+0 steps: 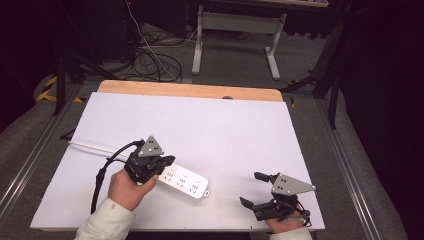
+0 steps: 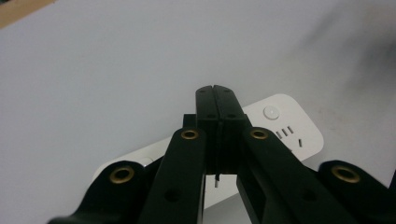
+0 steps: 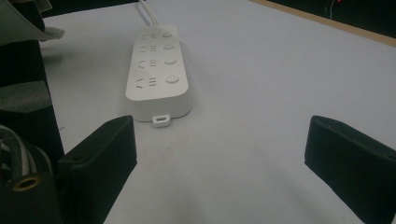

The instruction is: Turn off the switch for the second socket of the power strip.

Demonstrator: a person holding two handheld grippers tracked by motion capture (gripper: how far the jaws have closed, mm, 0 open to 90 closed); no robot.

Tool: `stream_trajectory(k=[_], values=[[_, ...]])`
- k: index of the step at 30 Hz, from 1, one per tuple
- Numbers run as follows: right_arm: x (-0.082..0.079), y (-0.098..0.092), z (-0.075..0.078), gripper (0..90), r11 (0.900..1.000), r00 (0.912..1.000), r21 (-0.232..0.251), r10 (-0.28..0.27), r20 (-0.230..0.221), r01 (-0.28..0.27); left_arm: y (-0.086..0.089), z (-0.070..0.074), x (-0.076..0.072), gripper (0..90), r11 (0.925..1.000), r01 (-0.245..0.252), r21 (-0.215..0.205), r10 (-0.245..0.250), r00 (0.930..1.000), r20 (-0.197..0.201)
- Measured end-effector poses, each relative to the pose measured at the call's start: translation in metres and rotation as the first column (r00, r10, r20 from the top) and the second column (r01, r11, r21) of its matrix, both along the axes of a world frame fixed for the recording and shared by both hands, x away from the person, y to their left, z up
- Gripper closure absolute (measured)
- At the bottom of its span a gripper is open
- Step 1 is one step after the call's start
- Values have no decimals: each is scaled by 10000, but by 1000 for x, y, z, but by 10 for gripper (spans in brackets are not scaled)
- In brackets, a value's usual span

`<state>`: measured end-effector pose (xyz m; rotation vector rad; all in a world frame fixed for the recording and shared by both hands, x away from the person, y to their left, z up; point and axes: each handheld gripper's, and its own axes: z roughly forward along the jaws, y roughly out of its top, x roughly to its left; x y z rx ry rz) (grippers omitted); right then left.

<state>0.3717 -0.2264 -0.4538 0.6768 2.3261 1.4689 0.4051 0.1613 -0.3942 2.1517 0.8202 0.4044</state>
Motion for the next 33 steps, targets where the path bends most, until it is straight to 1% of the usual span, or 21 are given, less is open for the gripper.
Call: stream_trajectory(k=[1,3,4,5,6,8,9,10,11,16,20,26,31,33], values=[[0,0,0,95,10000,10000,-1,8,11,-8,1,1,0,686,9999,38,-134,-38,10000,-6],[0,0,0,95,10000,10000,7,4,-5,-4,5,4,-2,687,9994,141,-319,-137,9998,119],[1,0,0,95,10000,10000,10,7,-7,-7,6,6,-4,669,9992,147,-376,-139,9997,213],[0,0,0,95,10000,10000,9,18,1,-18,7,8,-5,643,9993,163,-338,-152,9993,343],[0,0,0,95,10000,10000,21,29,14,-29,8,9,-7,620,9990,168,-406,-154,9993,354],[0,0,1,95,10000,10000,6,27,29,-27,10,13,-10,579,9988,198,-452,-175,9985,515],[0,1,1,95,10000,10000,-17,22,17,-22,12,14,-12,533,9983,216,-549,-183,9981,585],[0,1,1,95,10000,10000,-26,27,17,-27,14,16,-13,511,9979,258,-593,-220,9976,652],[0,1,1,95,10000,10000,-26,27,17,-27,15,17,-15,511,9972,224,-709,-171,9971,742],[1,0,1,95,10000,10000,16,16,5,-16,25,23,-22,399,9940,228,-1068,-99,9927,1199],[0,0,1,93,10000,10000,32,8,60,-8,33,26,-29,360,9932,337,-1119,-177,9899,1408],[0,0,1,91,10000,10000,66,23,52,-23,49,26,-39,314,9915,280,-1271,-40,9827,1852],[0,0,1,89,10000,10000,70,8,65,-8,63,22,-44,285,9894,356,-1408,-78,9812,1930],[0,0,1,89,10000,10000,73,7,85,-7,68,19,-46,284,9886,259,-1483,33,9810,1938]])
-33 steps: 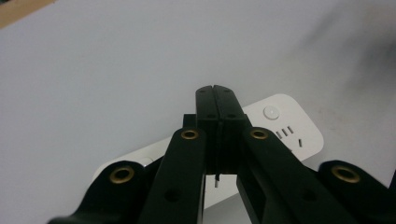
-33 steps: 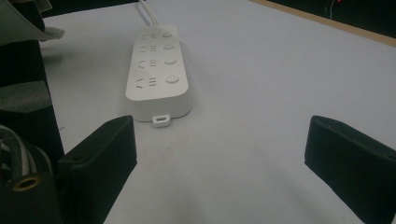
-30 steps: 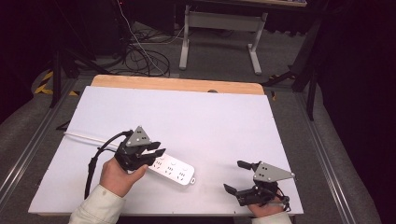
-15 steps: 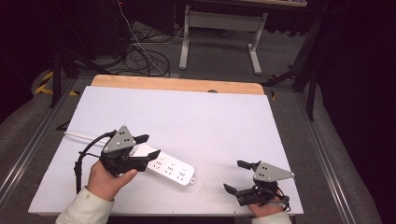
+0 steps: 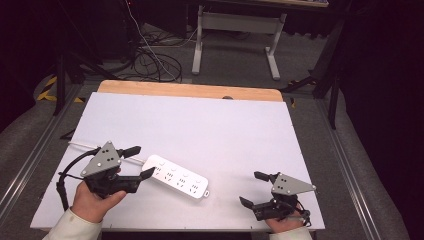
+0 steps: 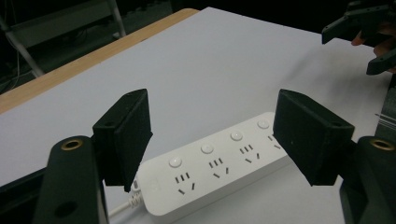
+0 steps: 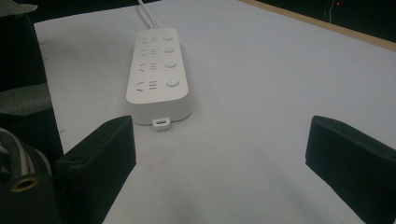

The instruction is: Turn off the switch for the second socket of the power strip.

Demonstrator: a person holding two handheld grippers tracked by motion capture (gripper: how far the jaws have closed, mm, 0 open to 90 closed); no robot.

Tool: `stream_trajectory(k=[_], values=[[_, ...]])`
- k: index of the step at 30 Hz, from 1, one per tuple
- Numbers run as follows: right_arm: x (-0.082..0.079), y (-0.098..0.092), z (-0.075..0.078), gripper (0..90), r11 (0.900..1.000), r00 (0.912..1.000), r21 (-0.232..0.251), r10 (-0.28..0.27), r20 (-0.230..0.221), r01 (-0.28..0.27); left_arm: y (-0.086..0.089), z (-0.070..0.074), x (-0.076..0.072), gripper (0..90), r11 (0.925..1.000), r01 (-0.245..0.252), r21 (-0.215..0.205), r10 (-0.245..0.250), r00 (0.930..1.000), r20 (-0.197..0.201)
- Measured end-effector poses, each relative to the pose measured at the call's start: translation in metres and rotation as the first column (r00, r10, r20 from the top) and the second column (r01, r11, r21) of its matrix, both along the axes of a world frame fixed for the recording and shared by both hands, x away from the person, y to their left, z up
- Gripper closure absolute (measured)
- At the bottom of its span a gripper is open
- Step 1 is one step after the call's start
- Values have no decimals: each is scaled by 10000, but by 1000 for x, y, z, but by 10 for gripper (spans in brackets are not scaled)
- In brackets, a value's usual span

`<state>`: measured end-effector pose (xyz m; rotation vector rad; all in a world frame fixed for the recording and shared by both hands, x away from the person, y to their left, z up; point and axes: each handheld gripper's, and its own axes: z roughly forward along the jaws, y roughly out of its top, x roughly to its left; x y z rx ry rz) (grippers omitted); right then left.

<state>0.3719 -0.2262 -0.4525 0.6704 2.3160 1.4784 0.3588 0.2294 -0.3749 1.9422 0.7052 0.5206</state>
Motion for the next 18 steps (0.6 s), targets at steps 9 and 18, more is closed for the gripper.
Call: stream_trajectory(k=[9,18], values=[[0,0,0,87,10000,10000,35,-4,6,4,26,-15,-9,252,9967,-533,-615,535,9986,13],[0,-1,0,80,9999,10000,101,10,-18,-10,44,-35,-15,230,9908,-1236,-553,1245,9921,137]])
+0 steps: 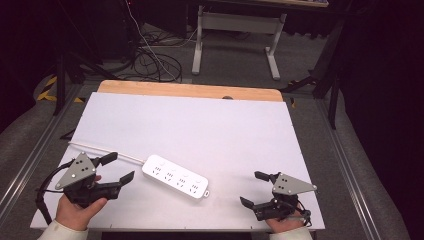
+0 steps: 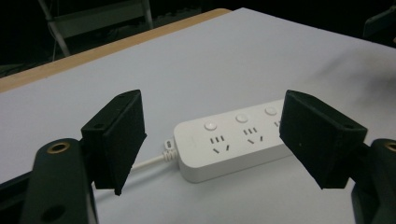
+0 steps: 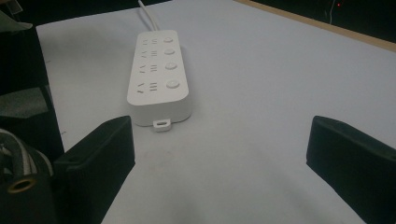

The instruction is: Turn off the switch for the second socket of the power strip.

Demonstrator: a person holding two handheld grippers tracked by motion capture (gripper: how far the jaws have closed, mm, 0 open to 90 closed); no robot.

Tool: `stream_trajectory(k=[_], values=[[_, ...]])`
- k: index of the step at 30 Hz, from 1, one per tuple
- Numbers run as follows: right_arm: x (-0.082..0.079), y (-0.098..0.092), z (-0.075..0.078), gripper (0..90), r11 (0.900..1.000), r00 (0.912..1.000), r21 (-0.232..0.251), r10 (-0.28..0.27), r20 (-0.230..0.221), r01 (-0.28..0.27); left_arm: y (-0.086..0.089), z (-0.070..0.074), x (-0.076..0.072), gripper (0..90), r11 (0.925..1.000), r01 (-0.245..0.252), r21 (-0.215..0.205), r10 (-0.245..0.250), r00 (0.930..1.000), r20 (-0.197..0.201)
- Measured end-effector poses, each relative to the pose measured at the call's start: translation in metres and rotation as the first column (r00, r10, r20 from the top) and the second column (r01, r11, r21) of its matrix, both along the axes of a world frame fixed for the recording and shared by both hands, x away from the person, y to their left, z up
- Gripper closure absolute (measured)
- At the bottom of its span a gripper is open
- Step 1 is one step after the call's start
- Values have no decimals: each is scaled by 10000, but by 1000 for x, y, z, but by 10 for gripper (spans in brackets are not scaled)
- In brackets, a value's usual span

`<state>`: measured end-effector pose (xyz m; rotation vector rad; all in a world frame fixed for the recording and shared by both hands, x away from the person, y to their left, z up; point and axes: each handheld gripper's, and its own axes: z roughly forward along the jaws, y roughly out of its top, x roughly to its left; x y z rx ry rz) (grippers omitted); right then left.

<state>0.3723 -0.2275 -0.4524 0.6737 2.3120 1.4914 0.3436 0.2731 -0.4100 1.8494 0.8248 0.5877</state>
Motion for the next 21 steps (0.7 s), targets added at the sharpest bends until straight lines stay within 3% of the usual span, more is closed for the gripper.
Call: stream_trajectory(k=[11,21], values=[[0,0,0,72,10000,10000,-3,-2,20,2,14,-18,-11,195,9993,-311,202,307,9994,188],[-1,1,0,71,10000,10000,-14,15,16,-15,23,-32,-18,195,9990,-263,372,265,9996,-55]])
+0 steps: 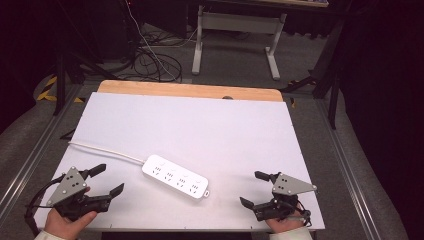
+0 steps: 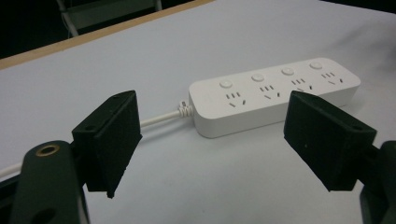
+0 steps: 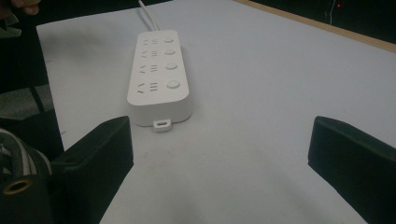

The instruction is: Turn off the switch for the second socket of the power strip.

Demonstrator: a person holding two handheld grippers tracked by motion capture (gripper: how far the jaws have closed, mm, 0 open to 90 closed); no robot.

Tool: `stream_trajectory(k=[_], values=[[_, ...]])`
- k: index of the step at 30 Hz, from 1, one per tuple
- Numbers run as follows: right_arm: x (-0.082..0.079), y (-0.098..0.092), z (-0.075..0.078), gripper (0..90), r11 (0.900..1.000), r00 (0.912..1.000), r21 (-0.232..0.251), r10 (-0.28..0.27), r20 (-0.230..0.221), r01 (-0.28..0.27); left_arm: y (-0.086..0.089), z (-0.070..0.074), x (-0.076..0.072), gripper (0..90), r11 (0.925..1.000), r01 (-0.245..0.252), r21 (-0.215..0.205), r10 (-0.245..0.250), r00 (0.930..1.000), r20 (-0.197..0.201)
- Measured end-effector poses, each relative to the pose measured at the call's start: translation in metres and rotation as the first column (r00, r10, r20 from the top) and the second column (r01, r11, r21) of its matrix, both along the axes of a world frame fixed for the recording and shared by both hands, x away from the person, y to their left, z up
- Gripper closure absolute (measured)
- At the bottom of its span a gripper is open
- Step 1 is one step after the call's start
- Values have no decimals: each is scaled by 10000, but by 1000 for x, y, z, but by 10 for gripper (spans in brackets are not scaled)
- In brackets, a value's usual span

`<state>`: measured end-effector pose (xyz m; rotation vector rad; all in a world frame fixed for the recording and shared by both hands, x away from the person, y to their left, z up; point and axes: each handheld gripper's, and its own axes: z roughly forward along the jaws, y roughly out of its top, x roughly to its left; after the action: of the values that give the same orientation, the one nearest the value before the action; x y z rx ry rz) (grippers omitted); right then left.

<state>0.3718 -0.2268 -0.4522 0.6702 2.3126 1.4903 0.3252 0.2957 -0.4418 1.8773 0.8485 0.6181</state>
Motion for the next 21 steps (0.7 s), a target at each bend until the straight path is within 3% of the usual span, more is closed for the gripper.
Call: stream_trajectory(k=[6,9,11,15,21], values=[[0,0,0,72,10000,10000,-22,7,17,-7,2,-8,-3,192,9998,110,174,-108,9999,-108],[0,0,0,71,10000,10000,-44,7,33,-7,2,-14,-4,192,9999,76,-75,-79,9991,-419],[0,0,0,71,10000,10000,-45,9,32,-9,2,-17,-4,191,10000,91,2,-91,9984,-565],[0,0,0,72,10000,10000,-43,11,20,-11,1,-19,-5,187,9997,82,234,-70,9988,-485],[0,1,0,72,10000,10000,-47,28,32,-28,-2,-16,-4,187,9998,-29,171,32,9998,-183]])
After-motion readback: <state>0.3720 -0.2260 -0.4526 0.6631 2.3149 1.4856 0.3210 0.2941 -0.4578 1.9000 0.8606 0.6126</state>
